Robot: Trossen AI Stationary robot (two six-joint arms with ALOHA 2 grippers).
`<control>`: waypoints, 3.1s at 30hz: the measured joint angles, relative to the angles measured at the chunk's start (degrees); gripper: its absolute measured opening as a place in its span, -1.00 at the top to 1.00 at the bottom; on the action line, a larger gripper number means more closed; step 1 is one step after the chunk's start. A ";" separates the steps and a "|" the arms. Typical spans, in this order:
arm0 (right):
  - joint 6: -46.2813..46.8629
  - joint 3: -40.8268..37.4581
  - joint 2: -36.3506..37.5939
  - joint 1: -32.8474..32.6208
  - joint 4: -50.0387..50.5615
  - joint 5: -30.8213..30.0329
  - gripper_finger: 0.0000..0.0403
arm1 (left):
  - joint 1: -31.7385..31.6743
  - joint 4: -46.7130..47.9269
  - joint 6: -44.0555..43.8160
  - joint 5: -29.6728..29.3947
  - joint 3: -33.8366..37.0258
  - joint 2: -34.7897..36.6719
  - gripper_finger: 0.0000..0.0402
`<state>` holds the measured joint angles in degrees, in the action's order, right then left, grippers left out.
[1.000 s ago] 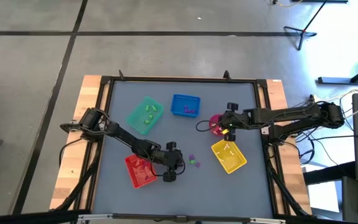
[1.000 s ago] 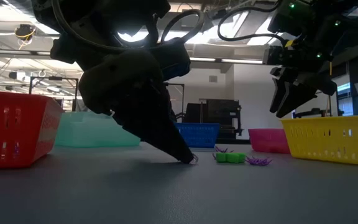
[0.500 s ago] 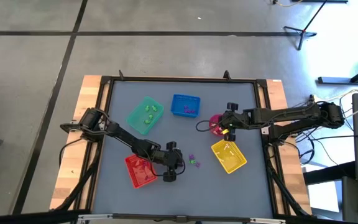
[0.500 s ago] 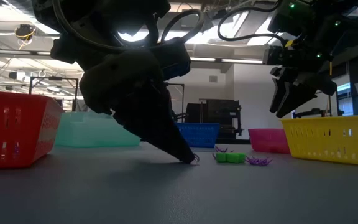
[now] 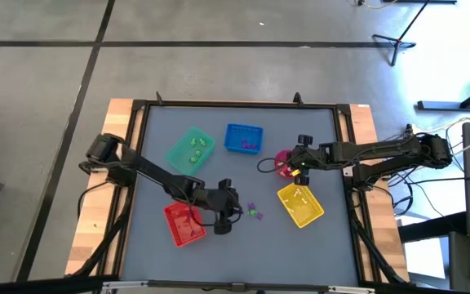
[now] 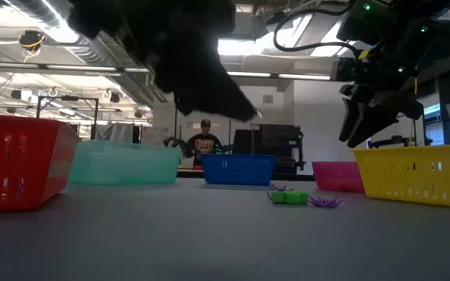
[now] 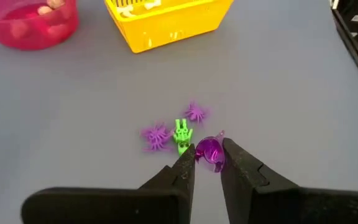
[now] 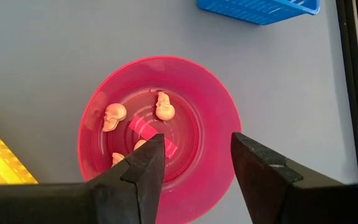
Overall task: Sort Halloween decoration
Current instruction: Put the purple witch hat toy into the orange bin, then put the purple spider toy into the blue bin
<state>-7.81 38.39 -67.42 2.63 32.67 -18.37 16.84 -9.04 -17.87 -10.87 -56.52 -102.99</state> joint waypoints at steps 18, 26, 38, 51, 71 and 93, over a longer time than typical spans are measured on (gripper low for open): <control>0.00 0.02 -0.02 0.02 0.00 -0.01 0.09 | 0.92 35.69 -14.68 18.75 0.01 17.71 0.80; 0.00 0.02 -0.02 0.01 0.00 0.00 0.09 | 5.07 50.98 -21.68 23.23 0.01 17.97 0.80; 0.00 0.02 -0.02 0.02 0.00 0.00 0.09 | 9.11 55.78 -26.40 15.50 0.01 17.93 0.78; 0.00 0.02 -0.02 0.02 0.00 0.00 0.09 | 9.05 56.15 -31.29 14.40 0.01 17.91 0.41; -0.07 2.20 0.02 0.02 0.45 0.00 0.09 | 9.05 51.92 -31.52 10.67 0.05 17.86 0.13; 4.79 13.35 -1.28 -0.07 -9.44 29.10 0.09 | 9.07 48.77 -31.50 2.64 0.05 17.86 0.12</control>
<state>-3.03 51.75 -68.69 2.57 23.23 10.73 25.91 39.73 -49.36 -8.24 -56.47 -85.12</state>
